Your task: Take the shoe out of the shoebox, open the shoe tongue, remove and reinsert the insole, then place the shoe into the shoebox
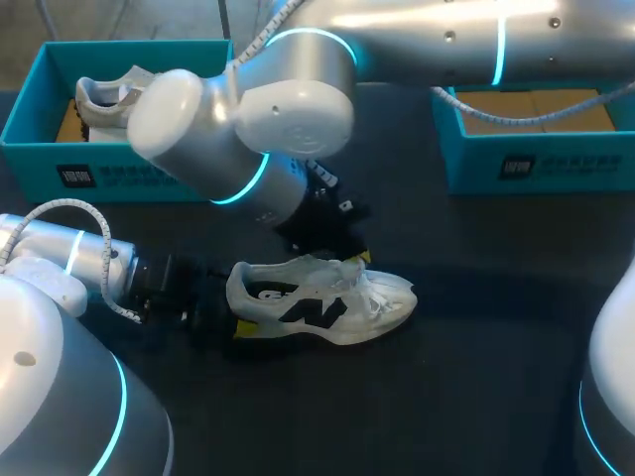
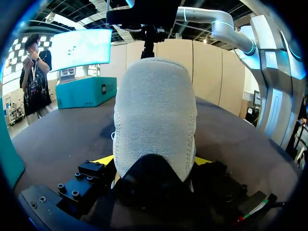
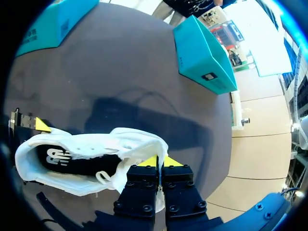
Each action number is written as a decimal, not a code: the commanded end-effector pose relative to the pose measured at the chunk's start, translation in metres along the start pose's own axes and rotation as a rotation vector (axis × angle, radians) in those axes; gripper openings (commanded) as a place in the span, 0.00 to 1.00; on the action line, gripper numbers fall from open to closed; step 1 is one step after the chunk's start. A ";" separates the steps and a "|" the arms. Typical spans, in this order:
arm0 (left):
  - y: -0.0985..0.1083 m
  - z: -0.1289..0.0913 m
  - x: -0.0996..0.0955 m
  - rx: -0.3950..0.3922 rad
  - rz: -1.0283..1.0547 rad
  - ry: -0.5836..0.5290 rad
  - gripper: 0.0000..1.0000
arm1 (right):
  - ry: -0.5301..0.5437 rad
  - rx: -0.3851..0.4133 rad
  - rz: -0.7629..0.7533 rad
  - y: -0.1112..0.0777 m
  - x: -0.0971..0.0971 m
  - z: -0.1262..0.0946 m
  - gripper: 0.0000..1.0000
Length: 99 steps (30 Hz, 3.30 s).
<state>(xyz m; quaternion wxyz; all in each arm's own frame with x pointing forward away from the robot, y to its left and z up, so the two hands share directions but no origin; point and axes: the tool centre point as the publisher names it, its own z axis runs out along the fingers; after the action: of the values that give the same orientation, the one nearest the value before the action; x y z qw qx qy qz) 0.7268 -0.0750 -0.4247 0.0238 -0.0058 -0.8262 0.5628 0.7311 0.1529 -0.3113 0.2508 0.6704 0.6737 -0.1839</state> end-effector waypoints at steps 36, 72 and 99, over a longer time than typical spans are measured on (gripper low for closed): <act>0.002 -0.001 -0.001 -0.001 0.000 -0.002 0.00 | 0.033 0.107 0.552 -0.015 -0.008 0.072 1.00; 0.002 -0.001 -0.001 -0.001 0.000 -0.002 0.00 | 0.461 -0.464 -0.212 0.009 0.041 -0.076 0.00; 0.002 -0.001 -0.001 -0.001 0.000 -0.002 0.00 | 0.713 -0.340 -1.047 -0.017 0.083 -0.083 0.00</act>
<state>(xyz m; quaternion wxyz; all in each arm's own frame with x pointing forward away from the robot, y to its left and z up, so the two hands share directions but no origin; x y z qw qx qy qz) 0.7272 -0.0744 -0.4247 0.0237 -0.0057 -0.8264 0.5625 0.6996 0.2727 -0.2876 0.0728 0.2498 0.9641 0.0525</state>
